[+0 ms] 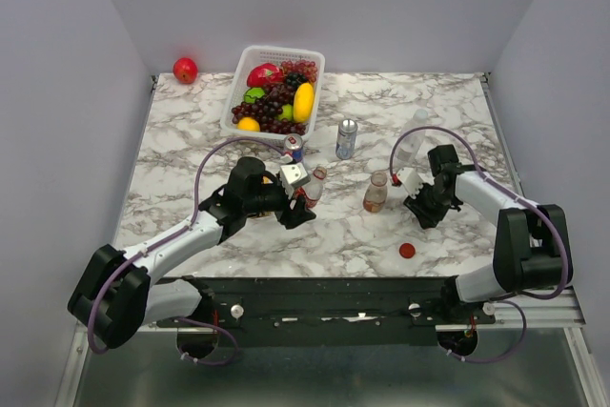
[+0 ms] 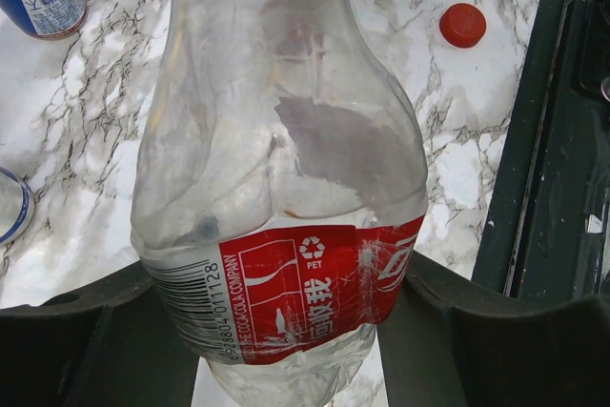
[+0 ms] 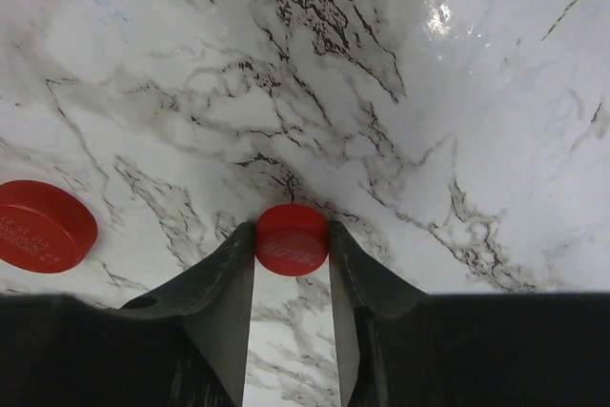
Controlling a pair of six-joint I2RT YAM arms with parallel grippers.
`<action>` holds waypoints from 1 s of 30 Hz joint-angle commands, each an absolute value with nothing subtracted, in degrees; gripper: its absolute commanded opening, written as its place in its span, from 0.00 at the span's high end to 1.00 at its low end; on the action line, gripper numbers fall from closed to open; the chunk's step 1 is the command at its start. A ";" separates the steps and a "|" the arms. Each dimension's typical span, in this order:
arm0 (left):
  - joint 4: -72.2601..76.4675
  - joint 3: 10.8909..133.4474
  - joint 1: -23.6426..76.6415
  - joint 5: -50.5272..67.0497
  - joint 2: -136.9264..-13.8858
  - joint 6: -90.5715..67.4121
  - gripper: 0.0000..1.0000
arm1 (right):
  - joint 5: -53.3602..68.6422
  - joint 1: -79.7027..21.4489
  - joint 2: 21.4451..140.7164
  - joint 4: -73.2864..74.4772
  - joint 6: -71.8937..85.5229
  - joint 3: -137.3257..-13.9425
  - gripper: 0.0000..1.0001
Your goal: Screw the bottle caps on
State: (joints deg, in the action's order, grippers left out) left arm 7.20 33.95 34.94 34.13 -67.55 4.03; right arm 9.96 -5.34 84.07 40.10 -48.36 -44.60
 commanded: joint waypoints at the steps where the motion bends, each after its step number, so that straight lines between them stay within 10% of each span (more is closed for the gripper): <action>1: 7.56 35.51 34.72 33.84 -67.85 4.57 1.00 | 9.93 -4.66 85.78 40.34 -48.43 -43.85 0.61; 17: 3.42 38.94 37.70 38.84 -67.50 19.94 1.00 | 33.29 -4.13 64.07 72.67 -52.11 -71.96 0.64; 30: -4.74 41.40 41.75 39.28 -69.35 31.11 1.00 | 37.36 -36.71 69.60 71.11 -54.57 -93.68 0.61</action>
